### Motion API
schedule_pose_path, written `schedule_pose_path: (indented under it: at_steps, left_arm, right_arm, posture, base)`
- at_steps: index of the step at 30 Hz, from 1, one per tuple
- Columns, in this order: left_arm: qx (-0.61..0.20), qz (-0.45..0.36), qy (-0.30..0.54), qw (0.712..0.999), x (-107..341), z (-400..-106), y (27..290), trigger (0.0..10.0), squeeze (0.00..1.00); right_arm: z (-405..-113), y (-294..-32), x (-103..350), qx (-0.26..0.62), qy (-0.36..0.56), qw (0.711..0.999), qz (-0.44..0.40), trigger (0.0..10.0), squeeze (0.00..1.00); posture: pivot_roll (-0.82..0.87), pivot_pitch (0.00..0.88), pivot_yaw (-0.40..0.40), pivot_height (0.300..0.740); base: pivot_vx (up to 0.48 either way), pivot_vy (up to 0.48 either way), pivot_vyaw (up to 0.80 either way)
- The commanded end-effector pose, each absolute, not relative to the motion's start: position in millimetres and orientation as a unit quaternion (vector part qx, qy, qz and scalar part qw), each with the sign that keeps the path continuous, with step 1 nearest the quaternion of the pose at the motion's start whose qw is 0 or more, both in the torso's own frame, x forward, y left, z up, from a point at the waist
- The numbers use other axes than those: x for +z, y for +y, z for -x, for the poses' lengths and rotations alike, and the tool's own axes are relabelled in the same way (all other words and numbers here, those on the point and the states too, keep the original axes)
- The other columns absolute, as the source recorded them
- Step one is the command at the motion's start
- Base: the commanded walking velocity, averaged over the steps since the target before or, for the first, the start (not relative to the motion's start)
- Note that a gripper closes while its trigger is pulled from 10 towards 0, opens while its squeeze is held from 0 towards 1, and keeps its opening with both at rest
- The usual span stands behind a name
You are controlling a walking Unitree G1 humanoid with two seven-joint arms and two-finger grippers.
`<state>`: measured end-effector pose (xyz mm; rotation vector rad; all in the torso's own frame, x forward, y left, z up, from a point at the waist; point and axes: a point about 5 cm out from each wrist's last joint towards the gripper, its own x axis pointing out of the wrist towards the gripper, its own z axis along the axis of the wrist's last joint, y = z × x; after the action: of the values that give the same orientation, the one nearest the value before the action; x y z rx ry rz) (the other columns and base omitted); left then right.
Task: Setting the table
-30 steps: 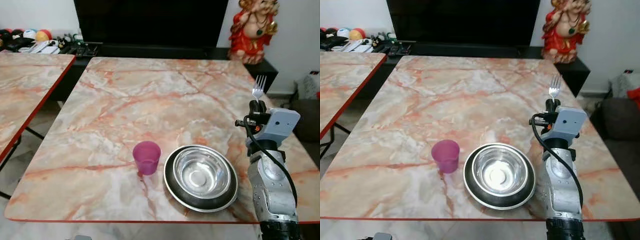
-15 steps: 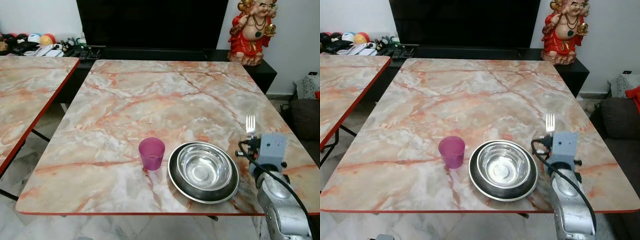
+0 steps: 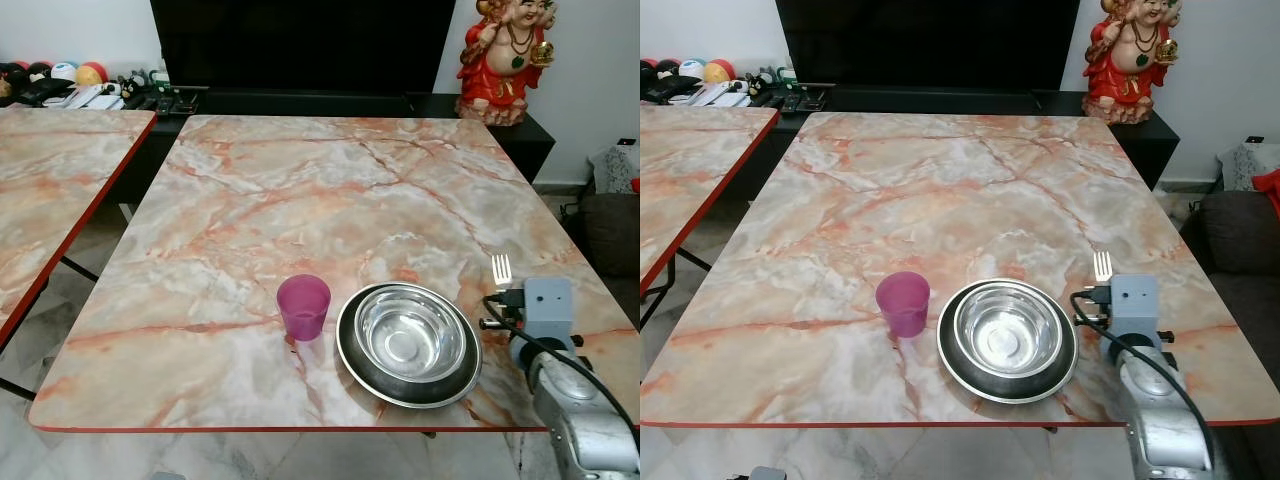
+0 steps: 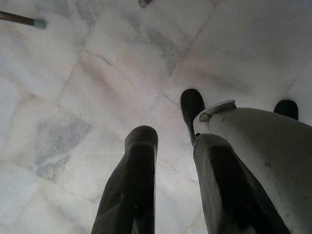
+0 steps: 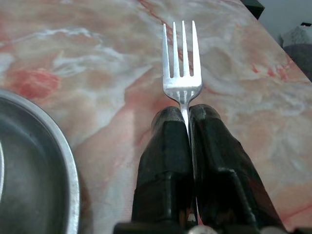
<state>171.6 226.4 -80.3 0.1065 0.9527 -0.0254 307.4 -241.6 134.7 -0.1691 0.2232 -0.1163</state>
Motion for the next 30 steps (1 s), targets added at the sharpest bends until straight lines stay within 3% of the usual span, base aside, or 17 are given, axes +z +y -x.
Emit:
schedule_pose_path:
  at_steps: [1,11,30]
  left_arm:
    - [-0.021,-0.056,0.479,0.876,-84.7,-163.3,226.0,10.0,0.0]
    - [-0.019,-0.055,0.48,0.875,-84.9,-161.9,227.4,10.0,0.0]
    - [-0.02,-0.058,0.478,0.876,-84.1,-163.5,227.9,10.0,0.0]
  right_arm:
    - [-305.0,-249.7,127.5,-0.066,0.129,0.987,0.073,10.0,0.0]
    - [-309.9,-248.4,117.9,-0.061,0.124,0.99,0.024,10.0,0.0]
    - [-325.0,-250.5,109.2,-0.053,0.123,0.99,0.031,10.0,0.0]
  posture:
    - [-0.03,0.12,0.005,0.74]
    - [-0.02,0.128,0.011,0.74]
    - [-0.01,0.13,0.016,0.74]
  base:
    - [0.0,0.0,0.0]
    - [0.0,0.0,0.0]
    - [0.0,0.0,0.0]
